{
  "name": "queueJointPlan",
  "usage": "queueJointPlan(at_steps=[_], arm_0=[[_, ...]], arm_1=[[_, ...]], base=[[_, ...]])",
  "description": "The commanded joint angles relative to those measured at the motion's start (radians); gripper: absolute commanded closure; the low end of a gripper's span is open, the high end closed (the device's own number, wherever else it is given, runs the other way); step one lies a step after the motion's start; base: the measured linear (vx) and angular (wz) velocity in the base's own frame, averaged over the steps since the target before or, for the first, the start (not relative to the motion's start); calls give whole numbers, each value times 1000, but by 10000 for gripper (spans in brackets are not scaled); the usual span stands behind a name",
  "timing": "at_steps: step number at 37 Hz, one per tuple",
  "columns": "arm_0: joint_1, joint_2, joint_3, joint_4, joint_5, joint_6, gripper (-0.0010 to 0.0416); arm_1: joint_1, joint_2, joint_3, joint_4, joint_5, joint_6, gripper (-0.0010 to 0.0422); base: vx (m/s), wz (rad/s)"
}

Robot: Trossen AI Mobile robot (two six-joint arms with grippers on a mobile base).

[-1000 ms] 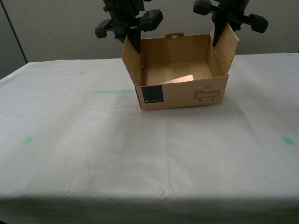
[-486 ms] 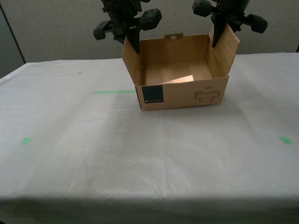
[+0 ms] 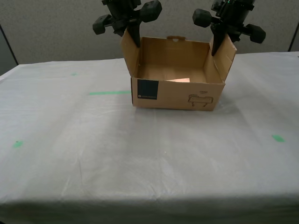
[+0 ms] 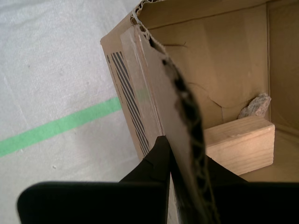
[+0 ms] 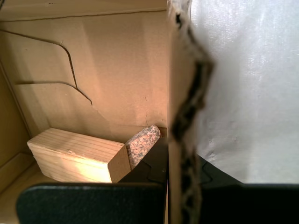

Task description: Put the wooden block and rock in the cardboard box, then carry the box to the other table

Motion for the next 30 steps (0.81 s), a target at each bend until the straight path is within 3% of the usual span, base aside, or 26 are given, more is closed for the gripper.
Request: queueJointPlan(at_steps=[1,6,14,20,30], arm_0=[[2,3,-2,-8,-17,-1,402],[2,3,-2,-6,-16,-1,376],[2,3,-2,-5,-16,0,288],[2,3,-2,0,-16,-1,216],[2,3,-2,3,-16,-4,91]], arm_1=[[-1,1,2,-14,19,2,412],[0,1,2,-15,19,3,412],[0,1,2,-13,16,16,412],[0,1,2,-15,-39,46,407],[0,1,2,-13,-62,26,302]], base=[[0,0],[0,0],[0,0],[0,0],[0,0]])
